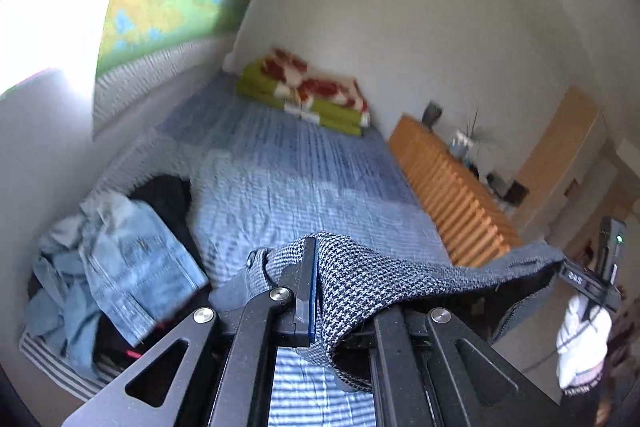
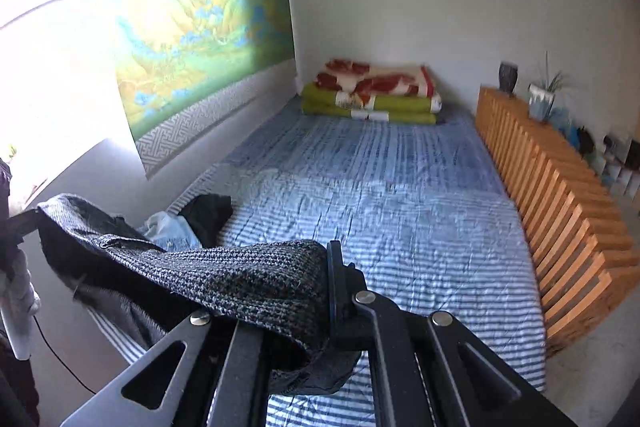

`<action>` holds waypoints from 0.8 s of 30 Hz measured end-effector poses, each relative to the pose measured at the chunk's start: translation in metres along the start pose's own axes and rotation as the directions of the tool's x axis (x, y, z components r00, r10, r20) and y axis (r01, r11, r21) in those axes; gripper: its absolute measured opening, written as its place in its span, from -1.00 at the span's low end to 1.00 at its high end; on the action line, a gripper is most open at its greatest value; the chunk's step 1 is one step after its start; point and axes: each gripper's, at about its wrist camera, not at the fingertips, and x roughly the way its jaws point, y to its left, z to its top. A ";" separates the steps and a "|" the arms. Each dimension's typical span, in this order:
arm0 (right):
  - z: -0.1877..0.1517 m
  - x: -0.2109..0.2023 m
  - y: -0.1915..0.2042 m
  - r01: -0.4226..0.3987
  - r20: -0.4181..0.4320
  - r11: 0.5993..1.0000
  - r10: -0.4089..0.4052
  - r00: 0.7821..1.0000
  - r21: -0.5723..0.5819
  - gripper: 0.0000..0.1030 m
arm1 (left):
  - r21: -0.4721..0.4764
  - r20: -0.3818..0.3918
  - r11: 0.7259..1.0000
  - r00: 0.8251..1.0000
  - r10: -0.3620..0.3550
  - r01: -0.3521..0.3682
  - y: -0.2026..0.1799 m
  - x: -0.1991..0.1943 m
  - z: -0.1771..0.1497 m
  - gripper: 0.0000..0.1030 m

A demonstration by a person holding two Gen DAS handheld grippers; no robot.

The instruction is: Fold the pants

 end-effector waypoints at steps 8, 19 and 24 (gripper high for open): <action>-0.006 0.225 -0.079 0.071 -0.302 0.988 -0.027 0.953 0.135 -0.91 | -0.039 -0.245 0.984 0.956 0.161 -0.176 0.056 0.234 -0.003 -0.90; -0.075 0.419 -0.115 -0.128 -0.398 0.928 0.271 0.876 0.349 -0.47 | 0.019 -0.474 0.979 0.861 0.186 -0.201 0.101 0.459 -0.026 -0.70; -0.046 0.422 -0.107 0.093 -0.427 0.982 -0.013 0.904 0.167 -0.38 | -0.169 -0.516 0.964 0.851 0.091 -0.206 0.133 0.484 0.000 -0.70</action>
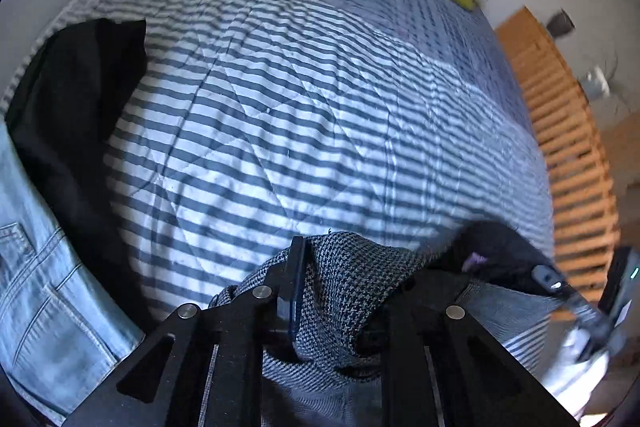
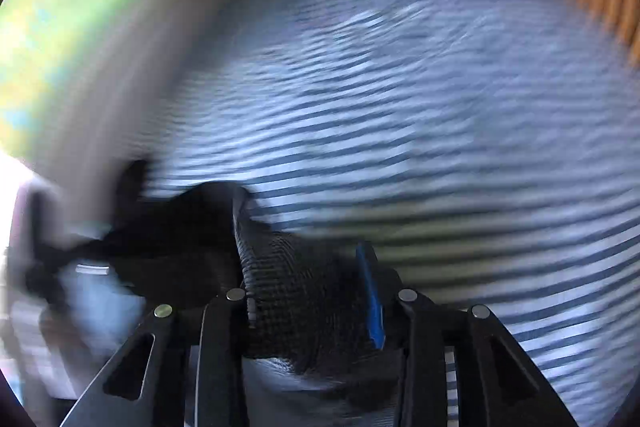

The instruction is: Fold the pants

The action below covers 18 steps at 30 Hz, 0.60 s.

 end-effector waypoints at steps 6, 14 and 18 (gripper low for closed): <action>0.004 -0.047 0.005 -0.293 0.060 0.955 0.295 0.953 -0.051 -0.22 | 0.044 -0.073 0.992 0.991 -0.113 0.117 0.007 -0.005 0.005 -0.57; -0.043 -0.012 0.025 0.099 0.085 0.953 -0.077 0.993 -0.287 0.10 | -0.030 -0.105 0.990 0.985 -0.139 0.136 0.018 -0.002 0.004 -0.29; -0.046 0.044 0.013 -0.009 -0.032 0.984 0.004 0.999 -0.179 0.11 | -0.013 -0.072 0.992 0.990 -0.124 0.124 0.020 0.000 0.008 -0.09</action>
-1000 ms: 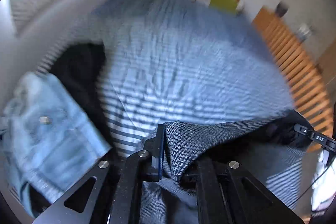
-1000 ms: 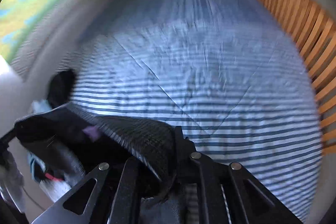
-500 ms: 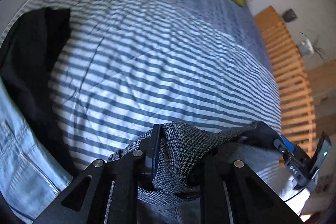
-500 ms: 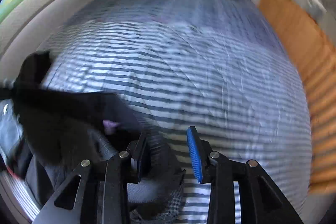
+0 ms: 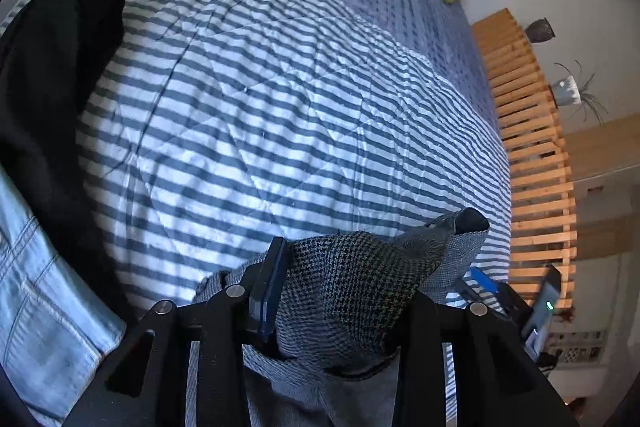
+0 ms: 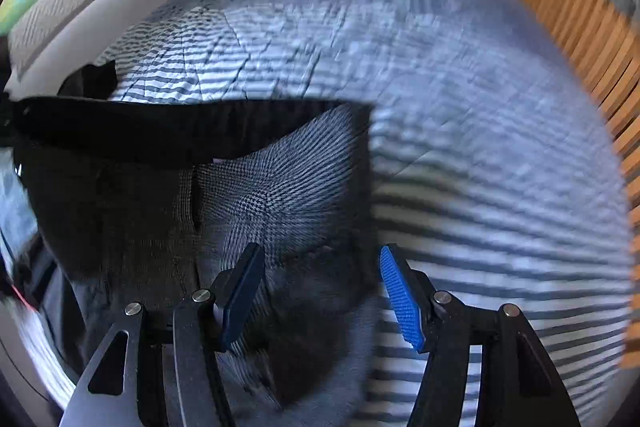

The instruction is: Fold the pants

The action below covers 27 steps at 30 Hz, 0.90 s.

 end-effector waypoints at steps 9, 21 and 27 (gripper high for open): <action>0.007 0.070 0.009 0.145 -0.069 0.987 -0.150 0.986 -0.070 -0.59 | -0.043 -0.040 0.994 0.994 -0.100 0.098 -0.004 0.052 -0.012 0.42; -0.020 0.009 -0.122 -0.148 0.142 0.910 0.099 0.985 0.389 -0.87 | 0.157 0.228 0.954 0.949 0.218 -0.257 0.007 -0.016 -0.011 0.60; -0.017 0.044 -0.125 -0.074 0.074 0.918 0.049 0.996 0.390 -0.77 | 0.181 0.107 0.966 0.980 0.167 -0.185 0.007 0.065 -0.003 0.60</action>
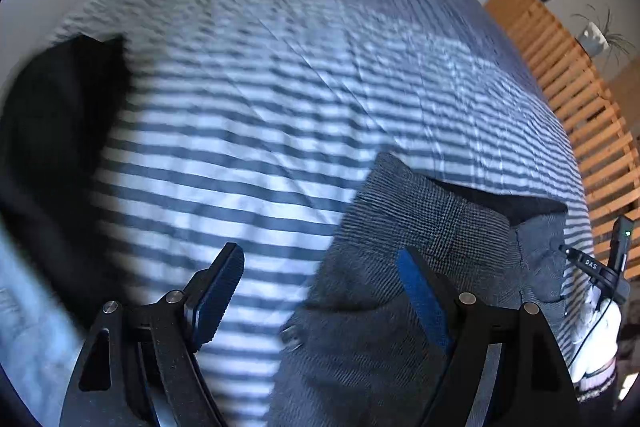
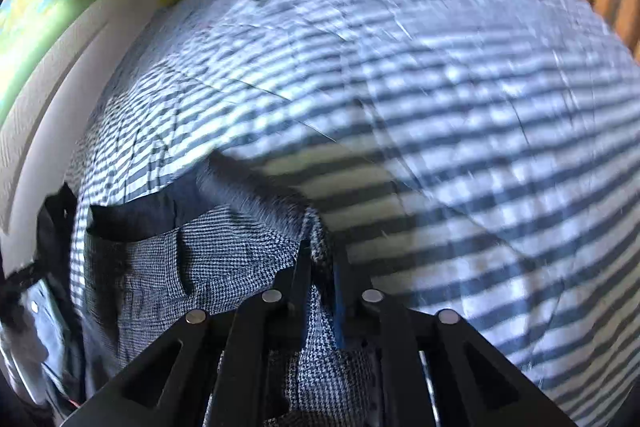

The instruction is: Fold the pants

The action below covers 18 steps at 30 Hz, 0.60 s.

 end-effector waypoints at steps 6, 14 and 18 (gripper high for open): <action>-0.005 -0.010 0.023 0.003 -0.033 0.987 -0.009 0.999 -0.161 0.14 | -0.040 -0.046 0.999 0.999 0.004 -0.006 -0.002 0.066 0.006 0.59; -0.026 0.019 0.070 0.287 0.007 0.874 -0.309 0.951 -0.393 -0.75 | 0.016 0.021 1.000 1.000 -0.001 0.001 -0.035 0.062 -0.013 -0.65; -0.034 -0.030 0.077 0.214 0.070 0.903 -0.202 0.977 -0.374 -0.84 | -0.033 0.089 0.993 0.990 -0.108 0.111 -0.035 0.006 -0.028 -0.75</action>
